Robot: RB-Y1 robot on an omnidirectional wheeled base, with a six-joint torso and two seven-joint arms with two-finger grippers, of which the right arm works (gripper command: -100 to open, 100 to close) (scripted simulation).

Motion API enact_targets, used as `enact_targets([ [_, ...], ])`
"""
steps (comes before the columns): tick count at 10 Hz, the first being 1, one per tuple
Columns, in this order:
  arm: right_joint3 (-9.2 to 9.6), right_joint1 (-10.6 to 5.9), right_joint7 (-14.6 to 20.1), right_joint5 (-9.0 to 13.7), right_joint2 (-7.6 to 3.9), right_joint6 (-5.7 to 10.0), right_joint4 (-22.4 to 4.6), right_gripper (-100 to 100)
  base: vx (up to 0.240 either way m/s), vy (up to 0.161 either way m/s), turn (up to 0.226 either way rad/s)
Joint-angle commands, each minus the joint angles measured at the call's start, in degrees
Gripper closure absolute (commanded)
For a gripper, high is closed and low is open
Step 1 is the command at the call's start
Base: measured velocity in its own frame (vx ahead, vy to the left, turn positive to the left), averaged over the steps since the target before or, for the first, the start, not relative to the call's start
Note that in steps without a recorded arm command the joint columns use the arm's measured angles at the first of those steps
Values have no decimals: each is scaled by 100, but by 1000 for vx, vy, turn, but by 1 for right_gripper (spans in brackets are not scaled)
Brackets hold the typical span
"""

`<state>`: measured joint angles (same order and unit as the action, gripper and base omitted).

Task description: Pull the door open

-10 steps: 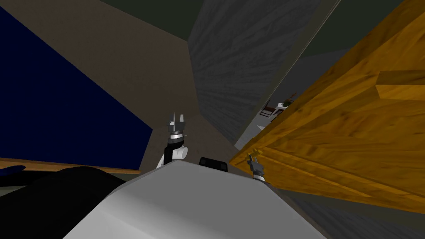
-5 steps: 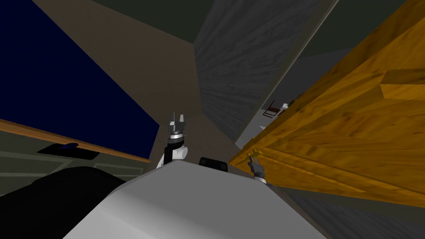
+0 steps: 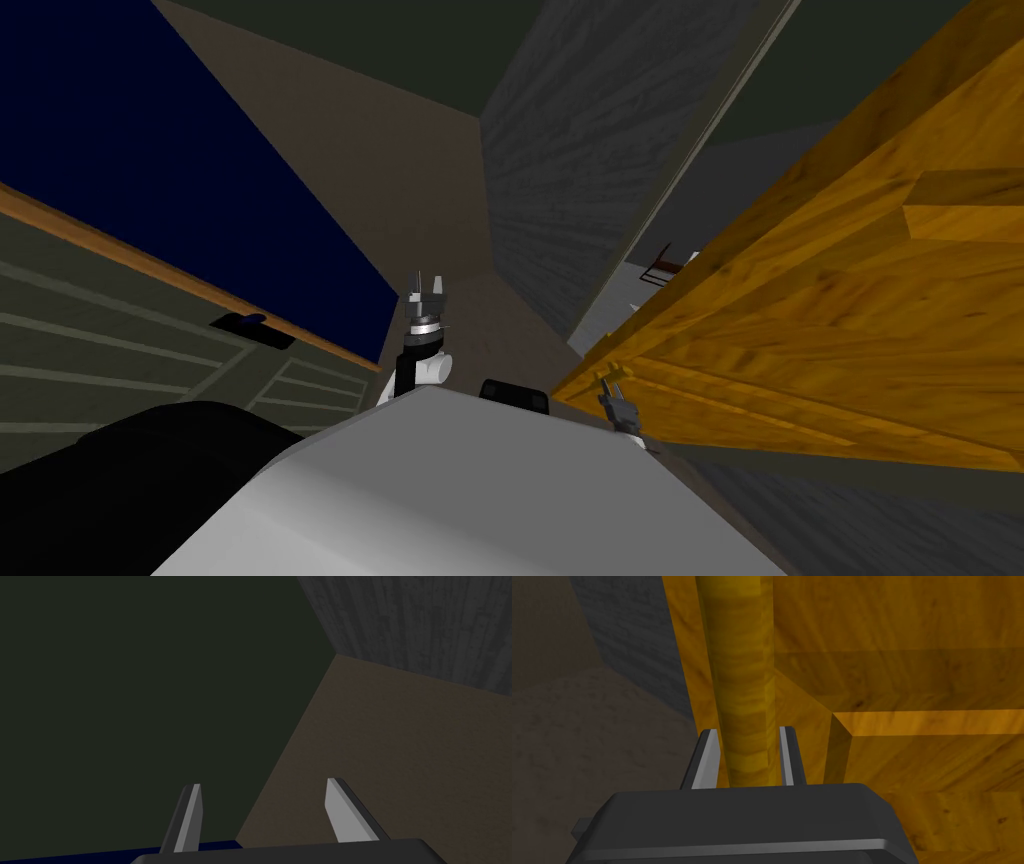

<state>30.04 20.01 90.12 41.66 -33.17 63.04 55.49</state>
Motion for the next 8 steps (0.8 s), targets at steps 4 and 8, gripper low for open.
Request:
enact_targets([
  [4, 174, -9, 231, -83, -130, 269, -212, 100, -213, -44, 152],
  [8, 303, -16, 402, -144, -226, 469, -369, 100, -206, -28, 120],
])
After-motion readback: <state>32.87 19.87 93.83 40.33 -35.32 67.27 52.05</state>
